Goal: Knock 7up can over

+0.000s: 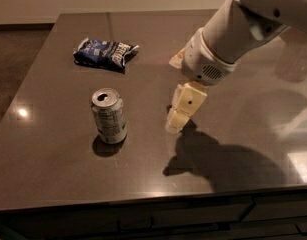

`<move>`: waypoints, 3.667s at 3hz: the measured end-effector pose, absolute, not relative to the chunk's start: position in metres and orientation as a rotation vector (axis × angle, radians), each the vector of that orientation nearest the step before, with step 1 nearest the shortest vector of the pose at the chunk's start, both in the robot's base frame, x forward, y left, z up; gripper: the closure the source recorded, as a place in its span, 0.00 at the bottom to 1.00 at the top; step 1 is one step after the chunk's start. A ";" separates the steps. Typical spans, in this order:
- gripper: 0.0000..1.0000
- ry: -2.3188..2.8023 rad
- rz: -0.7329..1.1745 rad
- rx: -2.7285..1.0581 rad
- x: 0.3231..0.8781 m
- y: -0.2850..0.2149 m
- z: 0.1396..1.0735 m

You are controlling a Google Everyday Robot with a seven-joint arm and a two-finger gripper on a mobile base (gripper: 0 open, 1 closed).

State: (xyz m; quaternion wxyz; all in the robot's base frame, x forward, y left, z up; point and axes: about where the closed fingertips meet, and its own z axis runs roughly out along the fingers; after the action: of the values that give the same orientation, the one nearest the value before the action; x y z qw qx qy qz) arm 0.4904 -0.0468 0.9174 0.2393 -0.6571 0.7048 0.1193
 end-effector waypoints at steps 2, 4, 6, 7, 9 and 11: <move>0.00 1.809 0.459 -1.912 0.480 0.026 0.904; 0.00 1.706 0.593 -1.992 0.463 0.086 0.901; 0.48 1.739 0.719 -1.978 0.464 0.102 0.900; 0.72 1.759 0.744 -1.966 0.468 0.101 0.905; 1.00 1.941 0.446 -2.008 0.498 0.054 0.937; 1.00 2.142 -0.017 -2.128 0.536 0.001 0.918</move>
Offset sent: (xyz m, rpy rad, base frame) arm -0.0149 0.1124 -0.0213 0.0746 0.0686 0.2161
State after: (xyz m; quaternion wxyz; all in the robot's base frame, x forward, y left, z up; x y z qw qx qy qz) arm 0.5358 0.0009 0.9176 0.0611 -0.7034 0.7082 -0.0055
